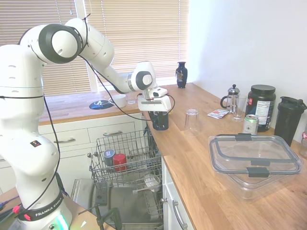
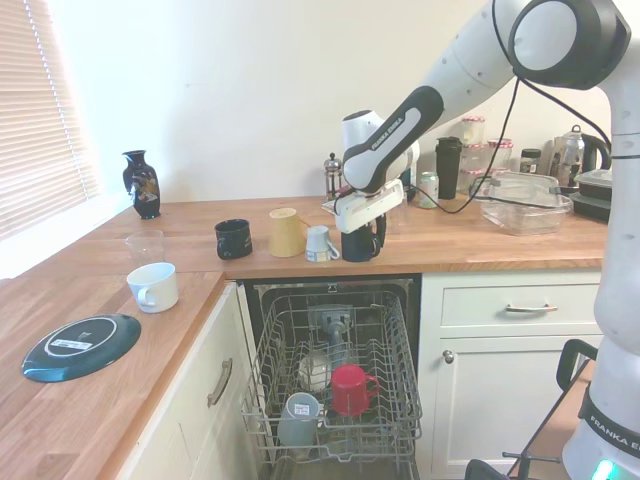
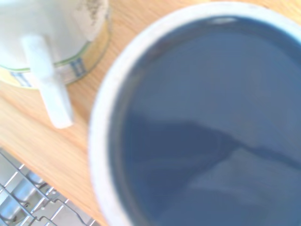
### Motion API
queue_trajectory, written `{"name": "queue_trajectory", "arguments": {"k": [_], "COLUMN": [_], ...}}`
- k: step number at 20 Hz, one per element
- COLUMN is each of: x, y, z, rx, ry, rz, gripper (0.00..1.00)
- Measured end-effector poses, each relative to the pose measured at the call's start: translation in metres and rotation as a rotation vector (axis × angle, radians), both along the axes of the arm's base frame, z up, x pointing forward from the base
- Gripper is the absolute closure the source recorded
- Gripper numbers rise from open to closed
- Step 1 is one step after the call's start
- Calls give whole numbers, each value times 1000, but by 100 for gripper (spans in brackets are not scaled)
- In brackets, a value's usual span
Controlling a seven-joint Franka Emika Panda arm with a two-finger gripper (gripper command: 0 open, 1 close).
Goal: Unload a mug from dishwasher
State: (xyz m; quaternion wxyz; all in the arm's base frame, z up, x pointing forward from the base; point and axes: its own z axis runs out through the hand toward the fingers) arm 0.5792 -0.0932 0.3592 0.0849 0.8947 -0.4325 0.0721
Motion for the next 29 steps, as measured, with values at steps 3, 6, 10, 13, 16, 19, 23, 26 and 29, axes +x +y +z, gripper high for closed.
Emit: {"name": "queue_trajectory", "arguments": {"k": [3, 6, 10, 13, 16, 19, 23, 26, 29], "x": [0, 1, -1, -11, -28, -51, -85, -108, -122], "y": [0, 4, 13, 16, 20, 24, 33, 38, 40], "z": [0, 4, 25, 41, 55, 73, 86, 79, 56], "rx": [1, 2, 1, 3, 10, 29, 75, 127, 145], "ry": [-3, -15, -49, -71, -95, -130, -174, -192, -192], "rz": [0, 7, 21, 25, 29, 29, 32, 43, 51], "gripper": [0, 0, 0, 0, 0, 0, 0, 0, 0]}}
